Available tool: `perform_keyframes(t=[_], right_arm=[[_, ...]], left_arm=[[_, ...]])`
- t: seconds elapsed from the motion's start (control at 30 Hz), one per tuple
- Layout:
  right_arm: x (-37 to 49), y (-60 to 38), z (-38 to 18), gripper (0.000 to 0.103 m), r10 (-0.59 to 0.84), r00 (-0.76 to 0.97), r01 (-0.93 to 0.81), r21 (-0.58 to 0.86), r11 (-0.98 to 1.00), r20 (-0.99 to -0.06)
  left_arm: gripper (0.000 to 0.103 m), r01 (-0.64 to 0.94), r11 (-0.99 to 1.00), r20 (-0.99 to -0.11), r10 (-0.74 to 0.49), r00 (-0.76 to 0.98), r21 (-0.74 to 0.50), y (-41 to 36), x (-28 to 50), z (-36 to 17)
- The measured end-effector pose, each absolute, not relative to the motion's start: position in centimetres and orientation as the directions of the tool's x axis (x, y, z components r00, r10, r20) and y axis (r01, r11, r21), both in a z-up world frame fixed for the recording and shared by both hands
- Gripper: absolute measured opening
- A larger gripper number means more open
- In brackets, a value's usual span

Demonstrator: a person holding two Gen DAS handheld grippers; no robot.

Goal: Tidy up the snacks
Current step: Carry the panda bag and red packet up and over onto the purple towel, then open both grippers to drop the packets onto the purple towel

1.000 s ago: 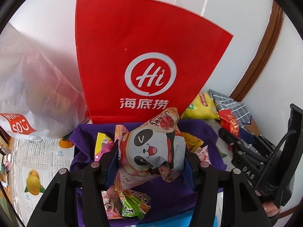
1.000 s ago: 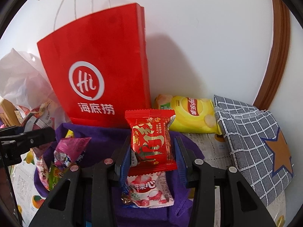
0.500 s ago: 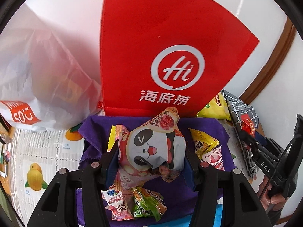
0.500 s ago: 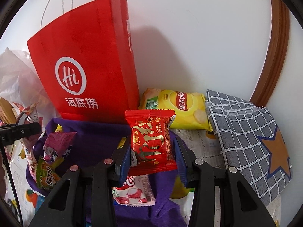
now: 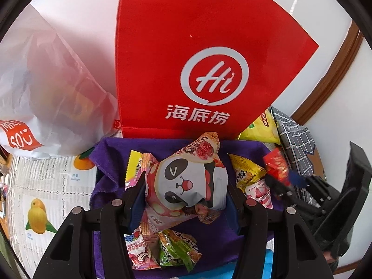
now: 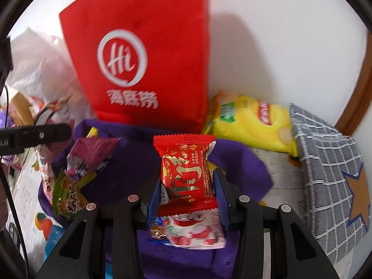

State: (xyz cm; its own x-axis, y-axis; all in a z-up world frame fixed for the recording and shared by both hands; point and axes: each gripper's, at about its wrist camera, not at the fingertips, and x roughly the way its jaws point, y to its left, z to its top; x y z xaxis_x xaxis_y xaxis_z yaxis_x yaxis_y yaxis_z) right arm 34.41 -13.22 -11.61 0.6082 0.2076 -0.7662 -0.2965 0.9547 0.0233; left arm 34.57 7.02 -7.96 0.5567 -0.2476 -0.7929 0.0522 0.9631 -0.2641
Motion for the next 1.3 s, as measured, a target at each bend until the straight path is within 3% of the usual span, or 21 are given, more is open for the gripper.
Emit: perform_keyframes(t=[0.47,1.3], right_arm=[[35.0,-12.4,-14.2,0.043,0.169,0.539,-0.307,-0.006,0.952,-0.825],[36.3,-13.5,-15.5,0.043,0.126,0.521,-0.282,-0.031,0.959,-0.844]], left_arm=[[0.056,0.067,0.966,-0.839,-0.250,0.483,-0.249,5.1,35.3,-10.0],[0.057,0.061,0.980,-0.860,-0.197,0.470,-0.191,3.7,35.8,-11.4]])
